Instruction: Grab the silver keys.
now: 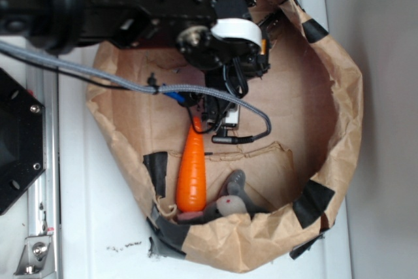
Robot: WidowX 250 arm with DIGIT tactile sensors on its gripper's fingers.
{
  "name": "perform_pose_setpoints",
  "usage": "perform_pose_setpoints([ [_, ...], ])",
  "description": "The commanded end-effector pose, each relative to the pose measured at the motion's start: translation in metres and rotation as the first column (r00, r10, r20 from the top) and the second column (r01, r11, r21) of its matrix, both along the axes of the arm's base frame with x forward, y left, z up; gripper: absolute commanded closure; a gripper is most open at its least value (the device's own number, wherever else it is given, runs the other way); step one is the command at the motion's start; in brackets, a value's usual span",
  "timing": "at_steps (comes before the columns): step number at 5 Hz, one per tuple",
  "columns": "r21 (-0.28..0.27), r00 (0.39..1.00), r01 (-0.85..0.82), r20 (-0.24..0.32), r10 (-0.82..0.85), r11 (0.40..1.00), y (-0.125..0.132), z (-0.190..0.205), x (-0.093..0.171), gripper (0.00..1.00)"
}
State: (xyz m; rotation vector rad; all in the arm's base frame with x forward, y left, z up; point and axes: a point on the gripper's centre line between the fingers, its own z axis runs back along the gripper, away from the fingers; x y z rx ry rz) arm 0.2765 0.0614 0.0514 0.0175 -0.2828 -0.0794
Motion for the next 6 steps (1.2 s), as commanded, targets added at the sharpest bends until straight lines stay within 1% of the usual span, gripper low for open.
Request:
perform_pose_setpoints([
  [1,0.039,0.996,-0.026,0.082,0.023,0.999,0.001,-0.001,0.009,0.45],
  [2,0.025,0.995,-0.033,0.096,0.031,0.999,0.002,0.000,0.009,1.00],
  [3,0.031,0.993,-0.035,0.110,0.031,0.999,0.000,0.000,0.009,1.00],
  [6,0.089,0.983,-0.104,0.161,0.089,0.991,-0.008,-0.014,0.020,1.00],
])
